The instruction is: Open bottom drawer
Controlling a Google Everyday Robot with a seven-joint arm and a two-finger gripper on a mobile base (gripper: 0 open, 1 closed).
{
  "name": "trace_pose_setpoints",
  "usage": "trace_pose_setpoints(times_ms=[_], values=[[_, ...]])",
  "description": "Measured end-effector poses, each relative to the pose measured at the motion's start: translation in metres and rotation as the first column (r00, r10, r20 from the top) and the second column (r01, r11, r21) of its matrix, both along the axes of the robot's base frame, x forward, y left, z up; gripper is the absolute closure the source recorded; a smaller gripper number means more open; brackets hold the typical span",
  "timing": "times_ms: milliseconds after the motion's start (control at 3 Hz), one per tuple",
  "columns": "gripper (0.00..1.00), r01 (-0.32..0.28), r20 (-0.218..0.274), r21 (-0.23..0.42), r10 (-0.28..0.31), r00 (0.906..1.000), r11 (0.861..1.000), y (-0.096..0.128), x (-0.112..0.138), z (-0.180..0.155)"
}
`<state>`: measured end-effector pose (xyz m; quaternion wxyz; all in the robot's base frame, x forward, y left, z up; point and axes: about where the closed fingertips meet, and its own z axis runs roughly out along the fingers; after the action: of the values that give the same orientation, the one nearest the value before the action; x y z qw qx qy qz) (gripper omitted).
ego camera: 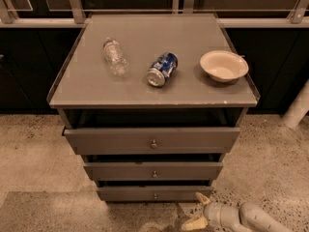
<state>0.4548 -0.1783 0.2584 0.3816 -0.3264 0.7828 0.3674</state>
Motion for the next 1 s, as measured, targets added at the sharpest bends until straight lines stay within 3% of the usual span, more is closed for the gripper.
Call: trace_pose_setpoints(times_ms=[667,1000], values=[[0.00,-0.024,0.023,-0.013,0.025,0.9994,1.000,0.004,0.012,-0.012],[0.00,-0.050,0.075,-0.035,0.052,0.9958,0.998,0.010,0.044,-0.033]])
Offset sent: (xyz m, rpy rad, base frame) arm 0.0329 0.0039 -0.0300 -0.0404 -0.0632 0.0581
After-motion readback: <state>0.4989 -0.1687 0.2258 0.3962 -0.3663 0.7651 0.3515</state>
